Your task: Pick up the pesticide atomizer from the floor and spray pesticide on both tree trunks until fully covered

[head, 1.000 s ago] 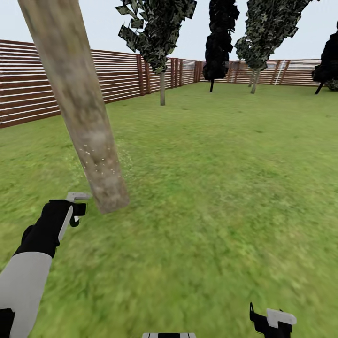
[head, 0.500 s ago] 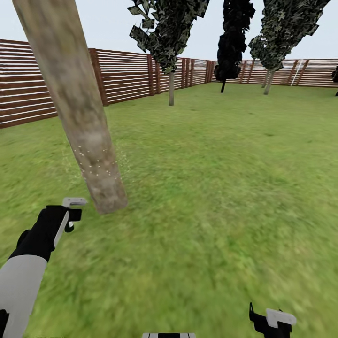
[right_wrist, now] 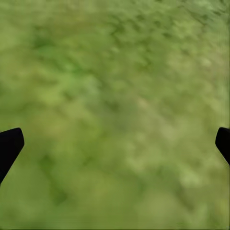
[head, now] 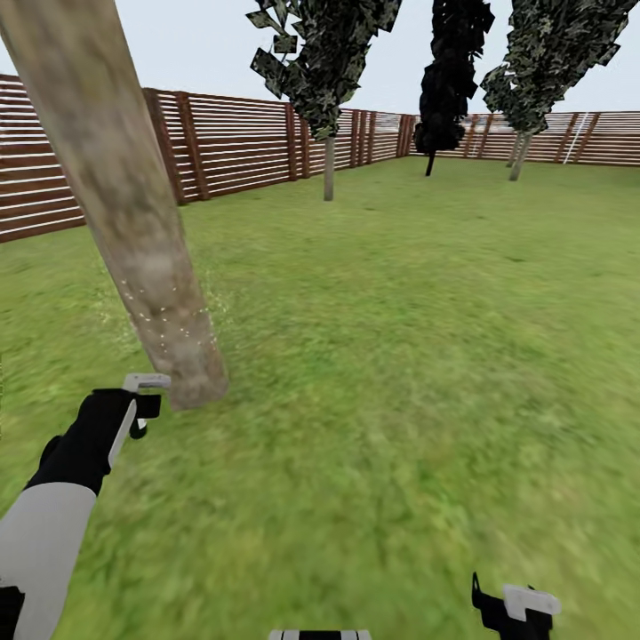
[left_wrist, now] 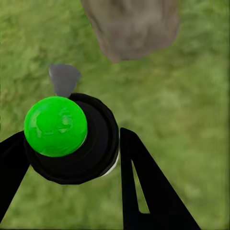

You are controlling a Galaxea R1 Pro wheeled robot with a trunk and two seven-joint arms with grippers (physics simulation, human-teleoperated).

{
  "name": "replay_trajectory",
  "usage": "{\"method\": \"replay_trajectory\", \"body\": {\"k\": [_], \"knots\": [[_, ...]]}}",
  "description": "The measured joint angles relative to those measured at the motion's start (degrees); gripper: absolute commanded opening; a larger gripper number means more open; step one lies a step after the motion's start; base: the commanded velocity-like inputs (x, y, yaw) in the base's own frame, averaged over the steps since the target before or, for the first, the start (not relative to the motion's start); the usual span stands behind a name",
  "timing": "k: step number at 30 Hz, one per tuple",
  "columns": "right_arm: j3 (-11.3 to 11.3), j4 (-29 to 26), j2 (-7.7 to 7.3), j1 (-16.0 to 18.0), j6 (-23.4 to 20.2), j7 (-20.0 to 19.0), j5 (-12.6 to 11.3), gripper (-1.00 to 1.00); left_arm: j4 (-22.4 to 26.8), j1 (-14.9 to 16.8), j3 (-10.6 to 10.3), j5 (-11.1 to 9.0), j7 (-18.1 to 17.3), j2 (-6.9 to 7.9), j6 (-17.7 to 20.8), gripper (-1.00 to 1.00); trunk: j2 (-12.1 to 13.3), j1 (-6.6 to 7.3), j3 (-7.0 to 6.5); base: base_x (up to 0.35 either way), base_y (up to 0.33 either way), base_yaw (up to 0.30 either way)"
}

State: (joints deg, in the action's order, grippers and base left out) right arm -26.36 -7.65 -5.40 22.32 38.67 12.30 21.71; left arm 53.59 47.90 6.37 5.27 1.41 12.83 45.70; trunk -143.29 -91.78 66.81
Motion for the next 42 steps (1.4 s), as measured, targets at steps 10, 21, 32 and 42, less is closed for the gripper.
{"method": "replay_trajectory", "body": {"k": [10,21,32,42], "knots": [[0.0,0.0,0.04,0.0,0.0,0.0,0.0,1.0,-0.7,-1.7,0.8,0.3,0.3,1.16,-0.4,-1.0,0.0,0.0,0.0,0.239,-0.169,0.158],[0.1,0.0,0.04,0.0,0.0,0.0,0.0,1.0,-0.3,-2.0,0.4,-0.3,4.0,-0.73,-0.8,-1.0,0.0,0.0,0.0,0.144,-0.221,0.147],[0.1,0.0,0.04,0.0,0.0,0.0,0.0,1.0,-0.5,-2.0,0.6,-0.6,4.0,-0.74,-0.8,-1.0,0.0,0.0,0.0,0.048,-0.272,0.109],[0.2,0.1,0.19,0.0,-0.1,-0.1,0.2,1.0,-0.5,-7.6,0.3,-0.7,2.9,-0.47,-5.7,-1.0,0.0,-0.01,0.01,0.108,-0.123,0.0]]}}
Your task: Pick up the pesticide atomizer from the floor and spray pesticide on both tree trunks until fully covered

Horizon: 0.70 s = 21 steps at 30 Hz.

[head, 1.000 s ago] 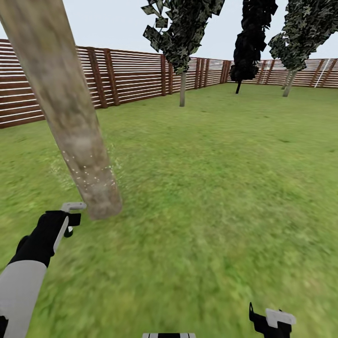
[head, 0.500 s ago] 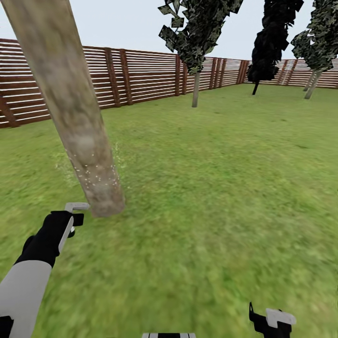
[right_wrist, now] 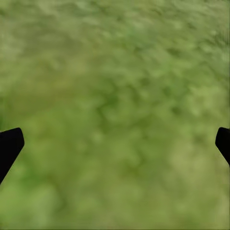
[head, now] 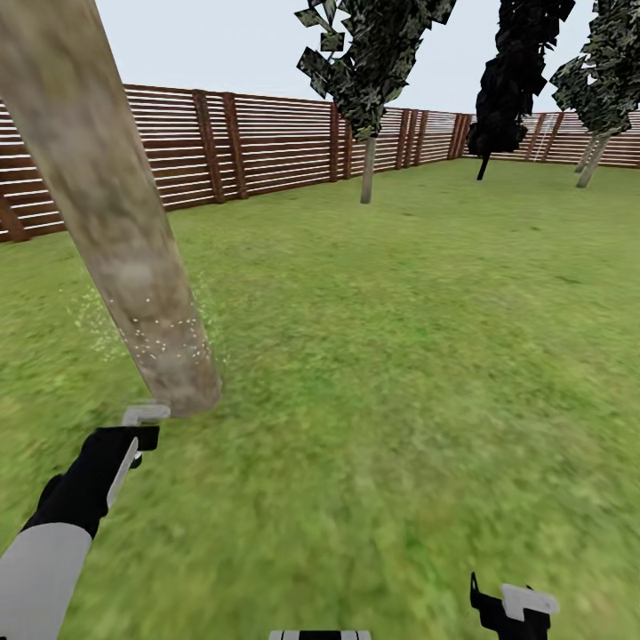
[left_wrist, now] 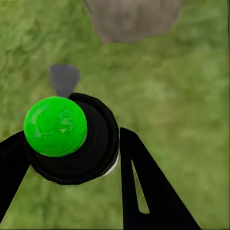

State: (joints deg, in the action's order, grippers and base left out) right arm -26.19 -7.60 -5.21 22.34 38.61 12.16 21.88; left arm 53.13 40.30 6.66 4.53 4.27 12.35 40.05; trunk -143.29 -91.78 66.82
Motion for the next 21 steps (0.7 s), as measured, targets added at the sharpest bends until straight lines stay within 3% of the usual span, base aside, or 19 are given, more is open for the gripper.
{"method": "replay_trajectory", "body": {"k": [2,4,5,6,8,9,11,12,13,16,17,19,20,21], "knots": [[0.1,0.0,0.02,0.0,-0.1,-0.1,0.1,1.0,-0.1,-2.8,-0.4,0.0,-5.0,0.12,-4.9,-1.0,0.0,0.0,0.0,0.001,-0.001,0.0],[0.3,-0.2,-0.06,0.0,-0.1,-0.9,0.6,1.0,-0.1,-5.2,-0.5,0.9,-17.5,0.78,-10.1,-1.0,0.0,0.0,0.0,0.0,0.0,0.0],[0.9,-0.4,-0.21,0.0,-0.1,-3.1,1.7,1.0,-0.1,-6.1,-0.6,2.8,-22.2,1.06,-13.1,-1.0,0.0,0.0,-0.01,0.0,0.0,0.0],[2.0,-1.2,-0.52,0.0,-0.1,-7.0,3.5,1.0,-0.1,-6.7,-0.6,5.4,-26.8,1.2,-15.8,-1.0,0.0,0.01,-0.01,0.0,0.0,0.0],[3.3,-7.4,-0.83,0.1,-1.0,-18.4,6.5,1.0,-0.4,-7.3,-0.6,12.6,-35.9,1.31,-20.2,-1.0,0.0,0.01,-0.01,0.0,0.0,0.0],[3.6,-13.0,-0.88,0.1,-4.9,-28.1,7.8,1.0,-1.6,-7.4,-0.5,16.1,-42.2,1.33,-23.3,-1.0,0.0,0.01,-0.01,0.0,0.0,0.0],[3.8,-21.6,-0.8,0.1,-11.7,-42.8,8.8,1.0,-4.4,-7.3,-0.5,19.6,-50.8,1.36,-27.0,-1.0,0.0,0.01,-0.01,0.0,0.0,0.0],[3.9,-24.7,-0.79,0.1,-13.0,-48.1,8.9,1.0,-5.1,-7.3,-0.5,21.2,-53.3,1.36,-27.9,-1.0,0.0,0.01,-0.01,0.0,0.0,0.0],[3.9,-29.0,-0.74,0.3,-14.0,-55.5,9.0,1.0,-5.4,-7.3,-0.7,24.2,-56.0,1.18,-29.0,-1.0,0.0,0.01,-0.01,0.0,0.0,0.0],[4.3,-38.3,-0.56,1.6,-17.1,-69.0,9.1,1.0,-5.6,-7.2,-0.7,28.8,-61.1,0.85,-30.0,-1.0,0.0,0.01,-0.02,0.0,0.0,0.0],[5.8,-41.4,-0.44,2.0,-19.8,-72.6,9.1,1.0,-5.4,-7.2,-0.7,29.5,-62.7,0.78,-30.2,-1.0,0.0,0.01,-0.02,0.0,0.0,0.0],[10.9,-44.8,-0.4,2.5,-23.6,-75.5,9.1,1.0,-5.1,-7.1,-1.7,30.1,-64.3,0.73,-30.2,-1.0,0.0,0.01,-0.01,0.0,0.0,0.0],[15.2,-46.1,-0.34,3.1,-25.2,-76.5,9.0,1.0,-5.0,-7.0,-4.8,30.3,-64.8,0.79,-30.2,-1.0,0.0,0.01,-0.01,0.0,0.0,0.0],[16.2,-46.3,-0.28,3.6,-25.6,-76.6,9.0,1.0,-5.0,-6.9,-6.3,30.4,-64.9,0.8,-30.2,-1.0,0.0,0.01,-0.01,0.0,0.0,0.0]]}}
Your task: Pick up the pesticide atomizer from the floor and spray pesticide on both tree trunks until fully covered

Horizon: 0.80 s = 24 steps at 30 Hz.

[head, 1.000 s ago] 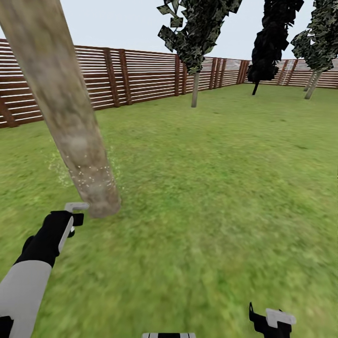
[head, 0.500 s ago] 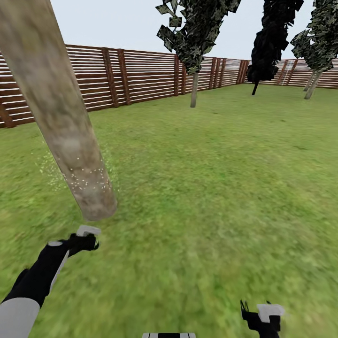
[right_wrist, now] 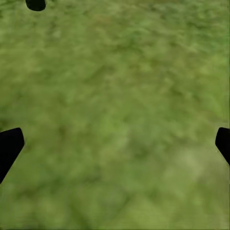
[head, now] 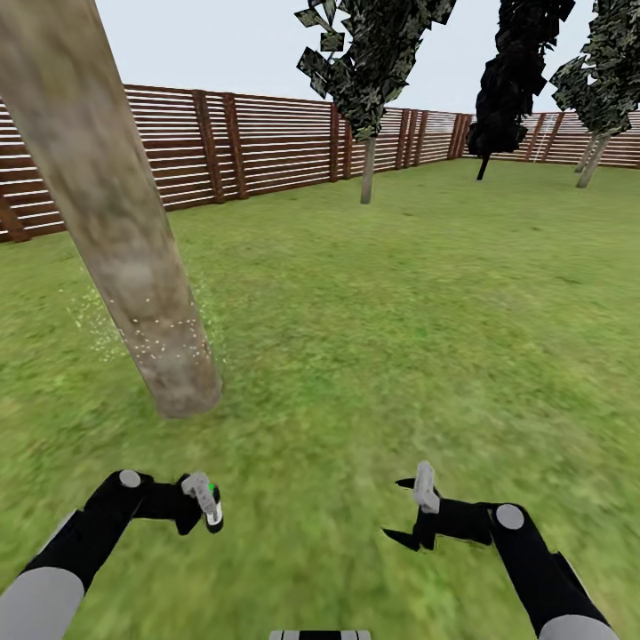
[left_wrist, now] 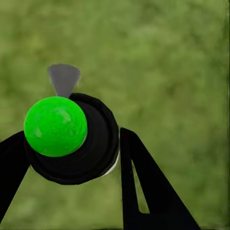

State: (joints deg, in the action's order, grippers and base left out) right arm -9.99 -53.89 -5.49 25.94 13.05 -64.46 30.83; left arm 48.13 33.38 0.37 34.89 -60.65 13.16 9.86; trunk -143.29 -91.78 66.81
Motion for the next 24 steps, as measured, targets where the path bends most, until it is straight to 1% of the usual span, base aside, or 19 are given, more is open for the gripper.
{"method": "replay_trajectory", "body": {"k": [1,2,4,6,7,8,9,10,11,12,14,15,16,19,20,22,23,24], "knots": [[0.7,-0.1,0.06,0.7,-0.4,-0.2,-0.1,1.0,-0.1,0.0,-1.8,0.1,-0.1,-0.07,0.0,-1.0,0.0,0.0,0.0,0.0,0.0,0.0],[1.2,-0.1,0.14,1.0,-0.6,-0.3,-0.1,1.0,-0.2,0.1,-2.9,0.1,-0.1,-0.17,0.1,-1.0,0.0,0.0,0.0,0.0,0.0,0.0],[2.4,0.0,0.31,1.3,-0.8,-0.3,-0.2,1.0,-0.5,0.3,-3.9,0.1,-0.1,-0.44,0.1,-1.0,0.0,0.0,0.0,0.0,0.0,0.0],[5.7,0.1,0.49,1.4,-0.8,-0.3,-0.2,1.0,-0.6,0.5,-4.1,0.1,-0.2,-1.11,0.2,-1.0,0.0,0.0,0.0,0.0,0.0,0.0],[8.3,0.1,1.39,1.4,-0.8,-0.3,-0.2,1.0,-0.6,0.5,-4.2,0.5,-0.2,-1.6,0.3,-1.0,0.0,0.0,0.0,0.0,0.0,0.0],[10.5,0.1,2.78,1.4,-0.8,-0.3,-0.1,-1.0,-0.5,0.5,-4.8,1.6,-0.2,-2.05,0.3,-1.0,0.0,0.0,0.0,0.0,0.0,0.0],[11.7,0.1,3.9,1.4,-0.8,-0.2,0.0,-1.0,-0.5,0.5,-6.1,3.0,-0.2,-2.41,0.5,-1.0,0.0,0.0,0.0,0.0,0.0,0.0],[12.4,0.1,4.64,1.5,-0.8,-0.2,-0.1,-1.0,-0.5,0.5,-7.6,4.0,-0.2,-2.69,0.7,-1.0,0.0,0.0,0.0,0.0,0.0,0.0],[12.8,0.1,5.09,1.5,-0.8,-0.3,-0.2,-1.0,-0.6,0.5,-8.3,4.5,-0.2,-3.09,0.8,-1.0,0.0,0.0,0.0,0.0,0.0,0.0],[12.9,0.0,5.35,1.5,-0.9,-0.3,-0.2,-1.0,-0.6,0.5,-8.5,4.7,-0.2,-3.36,0.8,-1.0,0.0,0.0,0.0,0.0,0.0,0.0],[13.1,-0.1,6.85,1.6,-0.9,-0.4,-0.1,-1.0,-0.5,0.5,-8.9,4.9,-0.2,-3.94,0.8,-1.0,0.0,0.0,0.0,0.0,0.0,0.0],[13.1,-0.2,7.37,1.9,-0.9,-0.5,-0.1,-1.0,-0.4,0.5,-9.0,4.8,-0.2,-4.36,0.7,-1.0,0.0,0.0,0.0,0.0,0.0,0.0],[13.2,-0.2,7.48,2.2,-0.9,-0.5,-0.1,-1.0,-0.2,0.5,-9.0,4.7,-0.1,-5.56,0.4,-1.0,0.0,0.0,0.0,0.0,0.0,0.0],[13.2,-0.2,7.51,2.4,-0.9,-0.5,-0.1,-1.0,0.0,0.4,-9.1,4.9,-0.1,-7.55,0.1,-1.0,0.0,0.0,0.0,0.0,0.0,0.0],[13.2,-0.2,7.51,2.4,-0.9,-0.6,-0.1,-1.0,0.0,0.4,-9.6,4.9,-0.1,-8.01,0.0,-1.0,0.0,0.0,0.0,0.0,0.0,0.0],[13.2,-0.2,7.51,2.4,-0.9,-0.6,-0.1,-1.0,0.0,0.2,-13.6,4.9,0.0,-8.27,-0.2,-1.0,0.0,0.0,0.0,0.0,0.0,0.0],[13.2,-0.2,7.51,2.4,-0.9,-0.6,0.0,-1.0,-0.1,0.2,-14.9,4.8,0.1,-8.3,-0.2,-1.0,0.0,0.0,0.0,0.0,0.0,0.0],[13.2,-0.2,7.51,2.4,-0.9,-0.6,0.0,-1.0,-0.1,0.2,-15.7,4.6,0.1,-8.31,-1.0,-1.0,0.0,0.0,0.0,0.0,0.0,0.0]]}}
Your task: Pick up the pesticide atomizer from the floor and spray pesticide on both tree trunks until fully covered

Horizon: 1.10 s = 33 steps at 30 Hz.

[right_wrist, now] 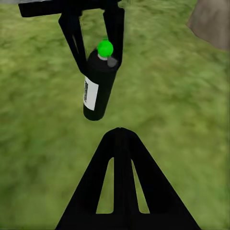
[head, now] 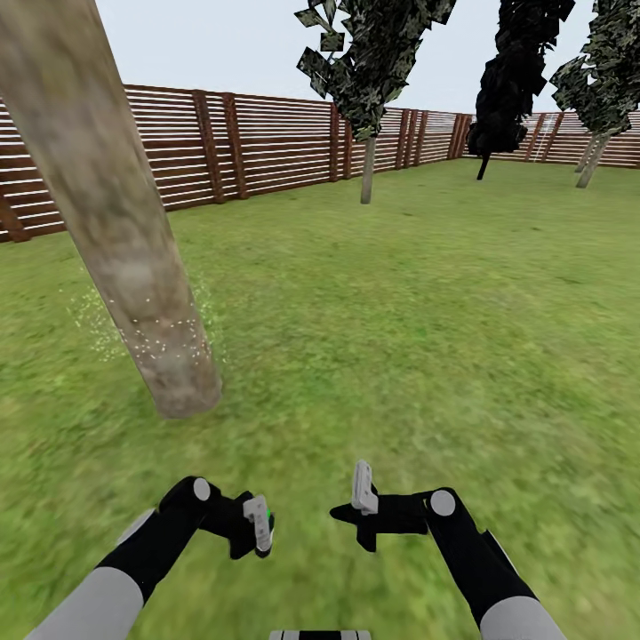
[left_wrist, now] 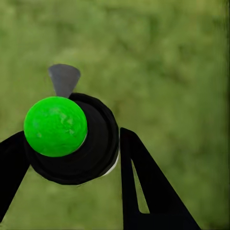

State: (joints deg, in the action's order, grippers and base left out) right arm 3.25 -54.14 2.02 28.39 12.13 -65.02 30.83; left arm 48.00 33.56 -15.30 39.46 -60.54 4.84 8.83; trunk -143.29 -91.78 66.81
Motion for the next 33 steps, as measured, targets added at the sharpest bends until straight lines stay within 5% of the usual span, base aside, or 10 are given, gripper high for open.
{"method": "replay_trajectory", "body": {"k": [5,15,26,33], "knots": [[0.0,-0.1,0.0,0.0,0.0,0.1,0.0,-1.0,-0.4,0.0,-0.1,-0.3,-0.2,-0.13,-4.4,-1.0,0.0,0.0,0.0,0.0,0.0,0.0],[0.0,-0.2,0.0,0.2,0.0,0.1,-0.1,-1.0,-0.5,-0.2,-0.5,-0.5,-0.3,-3.96,-4.8,-1.0,0.0,0.0,0.0,0.0,0.0,0.0],[-0.1,-0.2,0.0,0.2,0.0,0.1,-0.1,-1.0,-0.5,-0.3,-0.8,-0.4,-0.5,-6.54,-5.0,-1.0,0.0,0.0,0.0,0.0,0.0,0.0],[-0.1,-0.1,0.0,0.2,0.0,0.1,-0.1,-1.0,-0.5,-0.3,-2.7,-0.5,-0.6,-7.34,-4.9,-1.0,0.0,0.0,0.0,0.0,0.0,0.0]]}}
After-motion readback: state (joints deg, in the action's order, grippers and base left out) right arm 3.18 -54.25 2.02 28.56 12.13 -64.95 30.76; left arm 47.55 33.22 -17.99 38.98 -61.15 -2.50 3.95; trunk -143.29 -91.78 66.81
